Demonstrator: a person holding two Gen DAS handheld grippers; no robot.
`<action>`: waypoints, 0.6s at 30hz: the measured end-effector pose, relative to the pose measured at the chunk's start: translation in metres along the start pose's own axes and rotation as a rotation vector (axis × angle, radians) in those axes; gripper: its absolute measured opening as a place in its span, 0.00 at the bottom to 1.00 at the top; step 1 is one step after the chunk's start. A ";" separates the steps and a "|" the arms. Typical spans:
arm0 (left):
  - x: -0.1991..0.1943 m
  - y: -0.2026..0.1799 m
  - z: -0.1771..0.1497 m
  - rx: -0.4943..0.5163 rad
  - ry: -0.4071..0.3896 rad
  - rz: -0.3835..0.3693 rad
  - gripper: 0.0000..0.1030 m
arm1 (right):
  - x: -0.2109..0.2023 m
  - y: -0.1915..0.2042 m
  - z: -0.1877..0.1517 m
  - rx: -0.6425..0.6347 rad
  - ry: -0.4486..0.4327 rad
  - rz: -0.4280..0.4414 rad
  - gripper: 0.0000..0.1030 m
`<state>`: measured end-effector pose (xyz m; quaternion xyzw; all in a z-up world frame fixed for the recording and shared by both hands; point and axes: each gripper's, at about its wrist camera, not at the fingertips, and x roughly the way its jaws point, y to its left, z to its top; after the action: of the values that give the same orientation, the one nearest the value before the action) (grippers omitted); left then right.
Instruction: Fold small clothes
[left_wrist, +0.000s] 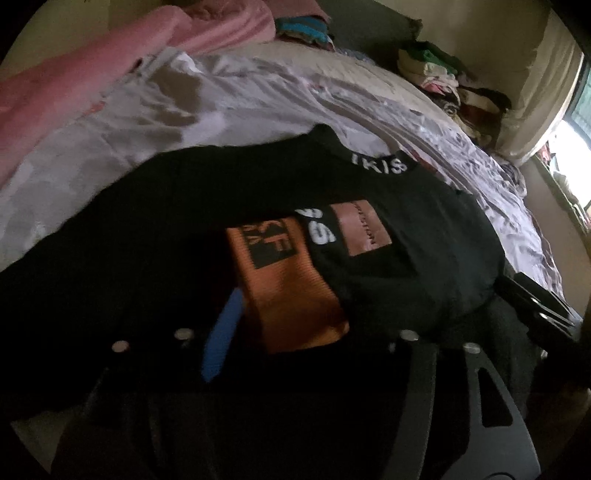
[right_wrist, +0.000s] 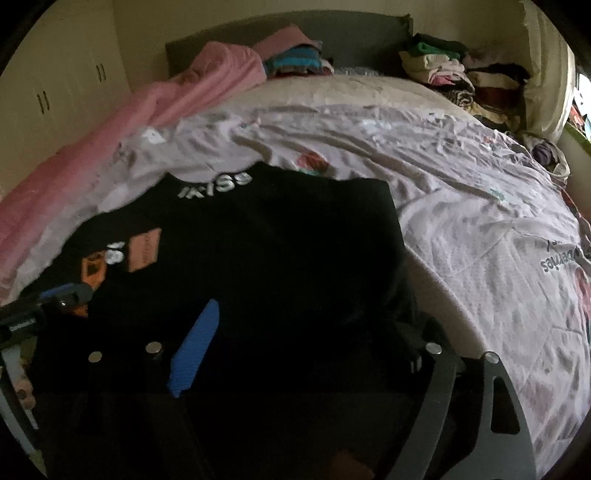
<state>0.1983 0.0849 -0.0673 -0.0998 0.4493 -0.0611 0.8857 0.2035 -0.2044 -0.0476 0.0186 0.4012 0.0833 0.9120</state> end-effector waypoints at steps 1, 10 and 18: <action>-0.004 0.003 -0.001 -0.010 -0.008 0.002 0.58 | -0.004 0.002 -0.001 0.002 -0.010 0.002 0.87; -0.034 0.016 -0.009 -0.083 -0.076 0.021 0.91 | -0.030 0.021 -0.008 -0.013 -0.058 0.036 0.96; -0.057 0.028 -0.018 -0.110 -0.105 0.058 0.91 | -0.045 0.047 -0.011 -0.055 -0.088 0.067 0.96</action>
<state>0.1507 0.1212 -0.0391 -0.1386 0.4075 -0.0053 0.9026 0.1589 -0.1661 -0.0180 0.0105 0.3574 0.1238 0.9257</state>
